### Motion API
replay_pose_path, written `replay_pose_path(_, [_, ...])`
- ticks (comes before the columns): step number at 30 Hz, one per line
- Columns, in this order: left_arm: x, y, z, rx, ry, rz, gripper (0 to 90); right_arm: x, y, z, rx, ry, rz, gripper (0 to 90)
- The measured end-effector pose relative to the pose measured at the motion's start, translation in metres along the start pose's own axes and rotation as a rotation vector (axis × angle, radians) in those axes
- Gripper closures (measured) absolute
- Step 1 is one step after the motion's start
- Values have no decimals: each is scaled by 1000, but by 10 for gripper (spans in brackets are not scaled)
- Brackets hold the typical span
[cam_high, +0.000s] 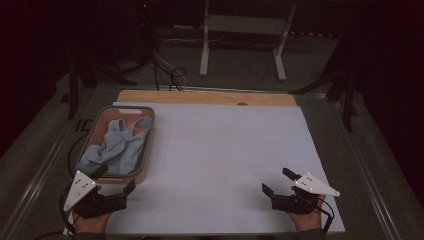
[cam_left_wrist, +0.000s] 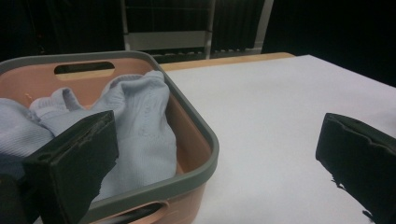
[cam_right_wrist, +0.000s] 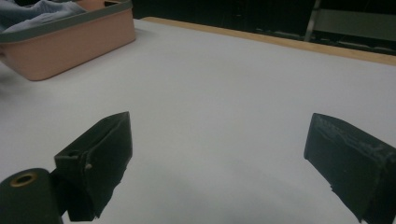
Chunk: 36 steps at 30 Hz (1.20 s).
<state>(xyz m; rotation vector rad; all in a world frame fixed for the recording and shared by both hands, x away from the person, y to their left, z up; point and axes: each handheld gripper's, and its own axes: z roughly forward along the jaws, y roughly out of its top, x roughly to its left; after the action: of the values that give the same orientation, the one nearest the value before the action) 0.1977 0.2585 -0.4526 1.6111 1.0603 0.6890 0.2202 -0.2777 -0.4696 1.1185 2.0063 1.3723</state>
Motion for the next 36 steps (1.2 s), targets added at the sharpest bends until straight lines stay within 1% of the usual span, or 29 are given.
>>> replay_pose_path(6, [0, -1, -1, -14, 13, 13, 7, 1, -1, 2, 0, 5, -7, 79])
replay_pose_path(10, [0, -1, -2, -28, 12, 8, 7, 0, -1, 2, -1, 2, -3, 79])
replay_pose_path(12, [0, 0, -3, -36, 23, 28, 7, 0, -1, 4, 2, -3, -6, 79])
replay_pose_path(16, [2, 1, -5, -44, 29, 28, 7, -2, -1, 5, -1, -4, 0, 79])
replay_pose_path(20, [4, 3, -8, -42, 37, 31, 7, -4, -2, 8, 10, -5, 13, 79])
replay_pose_path(21, [5, 4, -9, -42, 37, 21, 7, -5, -2, 8, 4, -5, 10, 79])
replay_pose_path(22, [6, 5, -10, -44, 35, 21, 7, -4, -2, 8, 2, -6, 9, 79])
replay_pose_path(25, [8, 9, -12, -21, 28, 9, 7, -3, -2, 9, 4, -5, 7, 79])
replay_pose_path(26, [8, 9, -12, -21, 28, 9, 7, -3, -2, 9, 4, -5, 7, 79])
replay_pose_path(27, [9, 10, -13, 1, 24, -3, 7, -3, -2, 9, 5, -3, 6, 79])
replay_pose_path(28, [9, 10, -13, 1, 24, -3, 7, -3, -2, 9, 5, -3, 6, 79])
replay_pose_path(29, [12, 13, -13, 46, 14, -33, 7, -3, -2, 10, 6, -2, 8, 79])
replay_pose_path(30, [14, 14, -12, 66, 8, -44, 7, -3, -2, 10, 6, -2, 9, 79])
replay_pose_path(34, [16, 15, -12, 75, 8, -55, 7, -3, -2, 10, 12, -4, 14, 79])
replay_pose_path(36, [16, 16, -12, 86, 9, -51, 7, -3, -2, 10, 14, -3, 14, 79])
